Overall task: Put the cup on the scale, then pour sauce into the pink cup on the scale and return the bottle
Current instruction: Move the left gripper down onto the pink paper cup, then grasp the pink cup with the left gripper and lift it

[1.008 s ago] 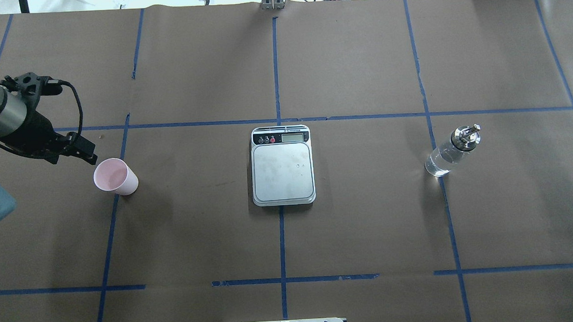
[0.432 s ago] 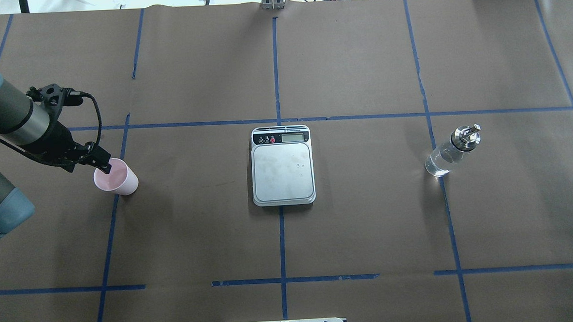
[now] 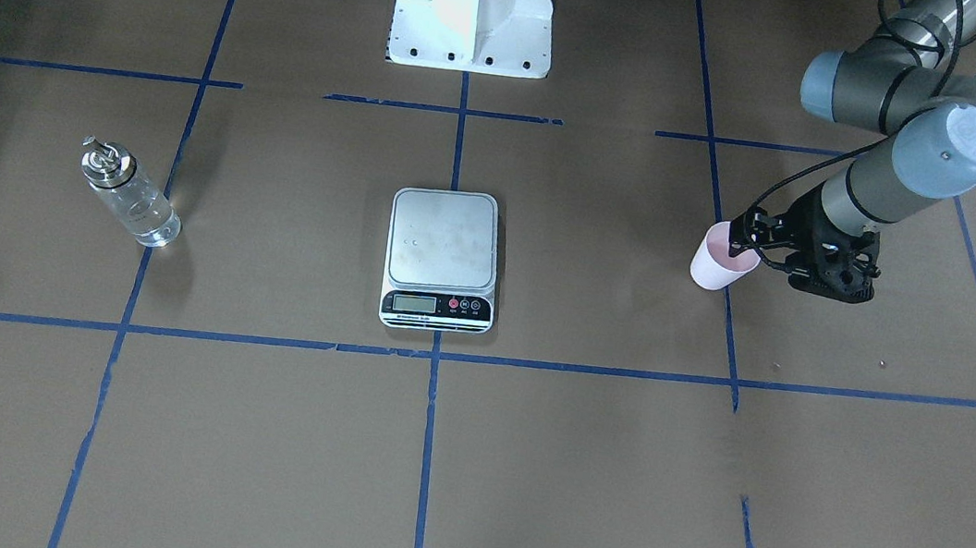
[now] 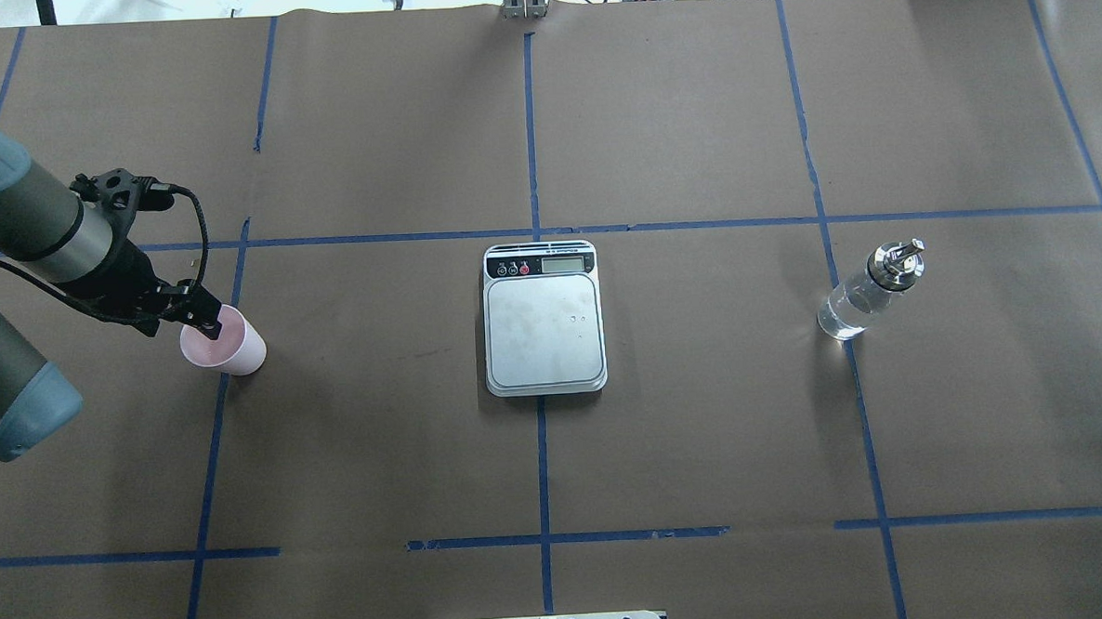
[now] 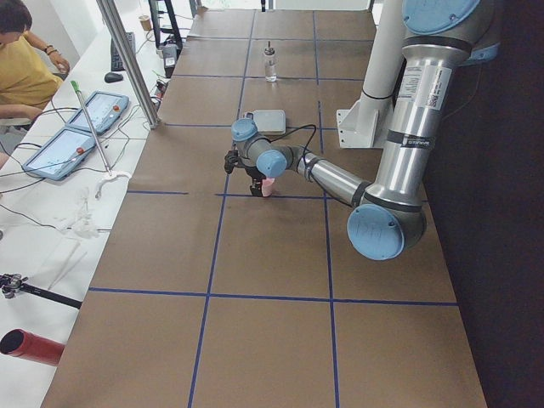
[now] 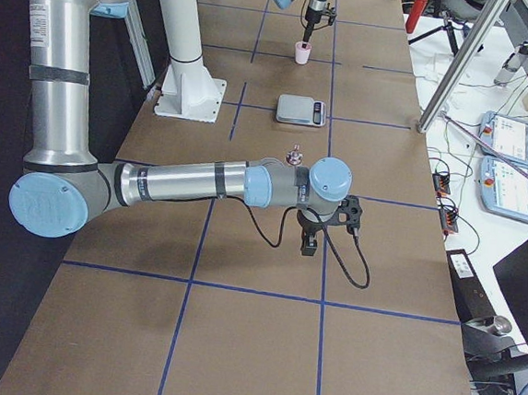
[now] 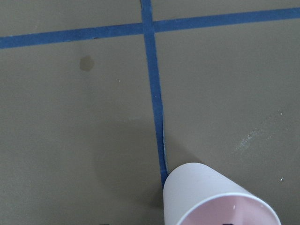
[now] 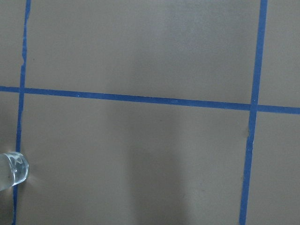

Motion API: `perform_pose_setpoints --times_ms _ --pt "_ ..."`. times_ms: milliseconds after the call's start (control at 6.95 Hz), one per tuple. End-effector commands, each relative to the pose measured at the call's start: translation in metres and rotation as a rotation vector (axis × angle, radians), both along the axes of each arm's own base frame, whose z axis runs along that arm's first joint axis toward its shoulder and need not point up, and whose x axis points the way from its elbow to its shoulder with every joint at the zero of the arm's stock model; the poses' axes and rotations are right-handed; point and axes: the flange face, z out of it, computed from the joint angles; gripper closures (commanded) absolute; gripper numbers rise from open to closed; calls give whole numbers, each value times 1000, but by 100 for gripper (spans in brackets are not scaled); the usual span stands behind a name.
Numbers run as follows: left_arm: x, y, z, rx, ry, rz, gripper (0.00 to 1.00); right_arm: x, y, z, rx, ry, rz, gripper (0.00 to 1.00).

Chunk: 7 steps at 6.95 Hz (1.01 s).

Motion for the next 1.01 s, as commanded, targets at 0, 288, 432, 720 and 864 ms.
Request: perform_pose_setpoints --times_ms 0,288,432,720,864 --pt "3 1 0 3 1 6 83 0 0 0 -2 0 0 0" --pt "4 0 -1 -4 -3 2 100 0 0 0 -2 0 0 0" --pt "-1 -1 -9 5 5 -9 100 0 0 0 0 0 0 0" --pt "-23 -18 -82 33 61 -106 100 0 -2 -6 12 -3 0 0" --pt "-10 -27 -141 -2 74 -215 100 -3 -2 -11 23 -4 -6 0"
